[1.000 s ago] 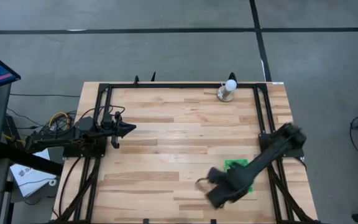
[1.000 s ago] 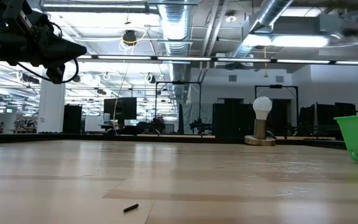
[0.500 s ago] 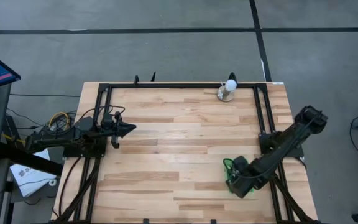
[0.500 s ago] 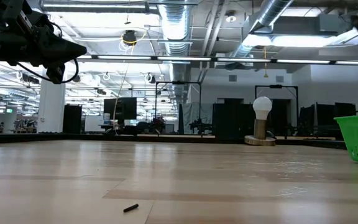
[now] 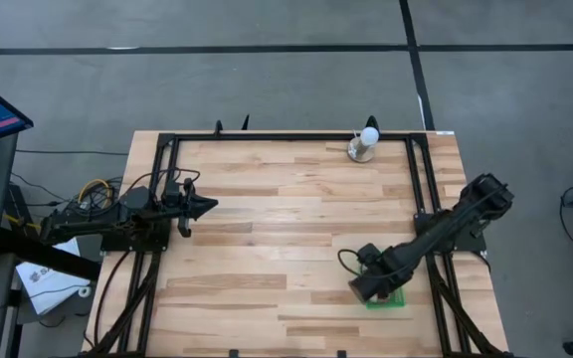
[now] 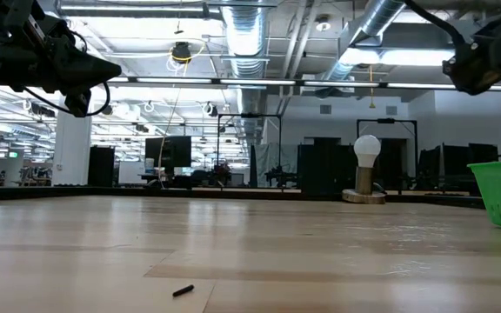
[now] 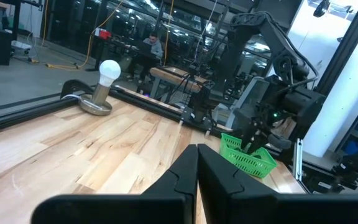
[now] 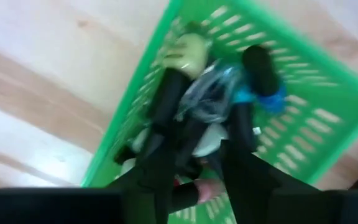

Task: Pick & Place Nail Polish
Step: Put the transparent nail polish into the green bin, then return to Home Position

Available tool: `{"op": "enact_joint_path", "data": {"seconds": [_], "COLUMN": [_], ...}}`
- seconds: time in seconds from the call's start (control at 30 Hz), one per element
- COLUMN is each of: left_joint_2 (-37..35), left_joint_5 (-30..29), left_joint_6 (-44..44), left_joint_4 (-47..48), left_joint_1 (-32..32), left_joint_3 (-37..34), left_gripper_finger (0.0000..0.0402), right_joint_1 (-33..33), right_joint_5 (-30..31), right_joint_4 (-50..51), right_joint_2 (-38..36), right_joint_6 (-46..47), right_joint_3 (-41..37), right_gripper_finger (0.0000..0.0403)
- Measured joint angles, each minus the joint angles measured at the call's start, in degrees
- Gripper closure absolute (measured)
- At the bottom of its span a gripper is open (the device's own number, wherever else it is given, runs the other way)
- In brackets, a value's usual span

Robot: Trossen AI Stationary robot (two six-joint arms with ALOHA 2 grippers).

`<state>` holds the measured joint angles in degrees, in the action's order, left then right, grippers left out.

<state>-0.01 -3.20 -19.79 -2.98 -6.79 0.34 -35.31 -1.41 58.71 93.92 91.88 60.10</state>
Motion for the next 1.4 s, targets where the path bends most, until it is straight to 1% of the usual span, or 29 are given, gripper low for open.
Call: {"op": "enact_joint_path", "data": {"seconds": [0.1, 0.2, 0.3, 0.4, 0.47, 0.57, 0.63, 0.73, 0.8, 0.87, 0.97, 1.07, 1.13, 1.2, 1.33, 1.4], "left_joint_2": [0.0, 0.0, 0.0, 0.0, 0.0, 0.0, 0.0, 0.0, 0.0, 0.0, 0.0, 0.0, 0.0, 0.0, 0.0, 0.0], "left_joint_5": [0.0, 0.0, 0.0, 0.0, 0.0, 0.0, 0.0, 0.0, 0.0, 0.0, 0.0, -0.01, -0.02, 0.0, -0.01, 0.0], "left_joint_6": [-0.02, -0.02, 0.0, -0.01, -0.01, -0.02, -0.01, 0.0, -0.02, -0.02, -0.02, -0.02, -0.02, -0.02, -0.01, -0.01], "left_joint_4": [0.0, -0.01, 0.0, 0.0, 0.0, 0.0, 0.0, 0.0, 0.02, 0.0, 0.0, 0.0, 0.0, 0.0, 0.01, 0.01], "left_joint_1": [0.01, 0.01, 0.02, 0.02, 0.0, 0.0, 0.02, 0.01, 0.02, 0.0, 0.01, 0.02, 0.0, 0.02, 0.0, -0.01], "left_joint_3": [0.01, 0.02, 0.02, 0.0, 0.0, 0.02, 0.01, 0.0, 0.0, 0.02, 0.01, 0.0, 0.0, 0.02, 0.0, 0.0], "left_gripper_finger": [0.0399, 0.0399, 0.0399, 0.0399, 0.0399, 0.0399, 0.0399, 0.0399, 0.0399, 0.0399, 0.0399, 0.0399, 0.0399, 0.0399, 0.0399, 0.0399], "right_joint_1": [0.61, 0.16, -0.69, -1.49, -1.96, -2.63, -2.71, -2.56, -2.28, -1.89, -0.86, 0.77, 2.08, 3.58, 6.51, 7.81], "right_joint_5": [0.51, 4.27, 10.92, 20.97, 29.02, 40.07, 45.06, 49.5, 50.98, 52.42, 53.59, 53.59, 51.74, 49.63, 43.01, 40.8], "right_joint_4": [1.69, 1.49, 2.24, 0.92, -0.11, -0.65, -0.32, -1.13, -3.05, -8.32, -21.85, -36.61, -43.3, -48.67, -53.1, -54.36], "right_joint_2": [-1.65, -5.24, -10.61, -17.5, -22.39, -30.25, -36.01, -45.8, -52.82, -59.12, -67.22, -74.92, -80.22, -85.27, -93.26, -93.48], "right_joint_6": [-1.02, -1.47, -2.93, -8.29, -13.65, -21.55, -25.46, -29.12, -30.67, -34.75, -45.44, -57.59, -63.98, -68.43, -74.35, -75.71], "right_joint_3": [0.0, 0.17, 1.44, 2.1, 2.1, 0.99, -0.97, -5.64, -9.64, -14.48, -22.92, -31.1, -35.55, -38.77, -43.13, -44.24], "right_gripper_finger": [0.0267, 0.0249, 0.0241, 0.0244, 0.0253, 0.028, 0.0303, 0.0343, 0.0374, 0.0395, 0.0393, 0.0401, 0.04, 0.0402, 0.0403, 0.0403]}}
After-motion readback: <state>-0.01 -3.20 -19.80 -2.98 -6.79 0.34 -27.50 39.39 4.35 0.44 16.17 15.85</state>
